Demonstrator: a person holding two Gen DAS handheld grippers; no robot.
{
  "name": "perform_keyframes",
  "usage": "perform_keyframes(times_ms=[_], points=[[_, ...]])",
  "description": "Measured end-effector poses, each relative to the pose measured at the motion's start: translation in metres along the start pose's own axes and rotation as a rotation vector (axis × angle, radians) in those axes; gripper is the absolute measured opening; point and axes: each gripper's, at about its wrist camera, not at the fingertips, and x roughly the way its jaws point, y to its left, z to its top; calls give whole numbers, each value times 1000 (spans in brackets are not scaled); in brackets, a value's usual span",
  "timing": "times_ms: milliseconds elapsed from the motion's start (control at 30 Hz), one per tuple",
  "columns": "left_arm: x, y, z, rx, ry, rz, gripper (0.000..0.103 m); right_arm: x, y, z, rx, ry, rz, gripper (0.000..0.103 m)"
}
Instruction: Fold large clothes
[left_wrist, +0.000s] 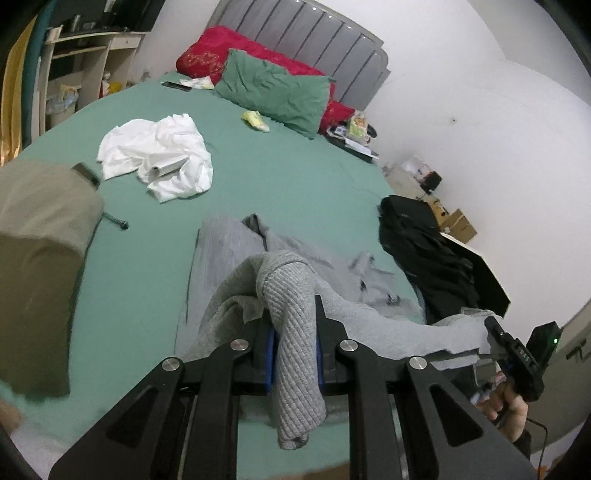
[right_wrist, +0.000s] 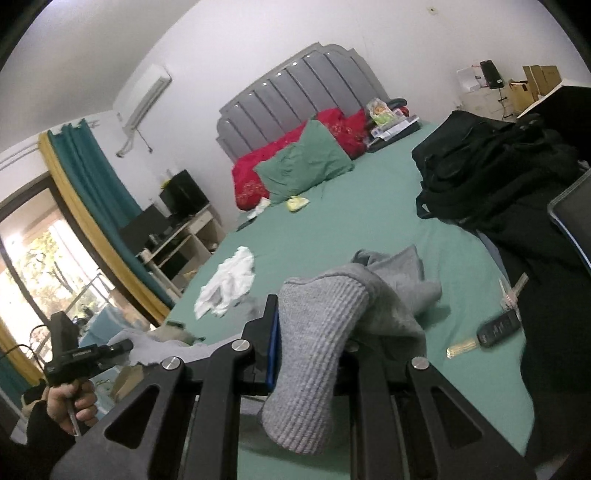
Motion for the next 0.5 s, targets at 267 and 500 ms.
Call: perform_keyframes(times_ms=[267,500], points=[[110,26,61,-31,65,68,19,114,-42,38,44,53,-112,20],[171,58,84,-14,37,104,66,218,-99,38,104,210,-200,33]])
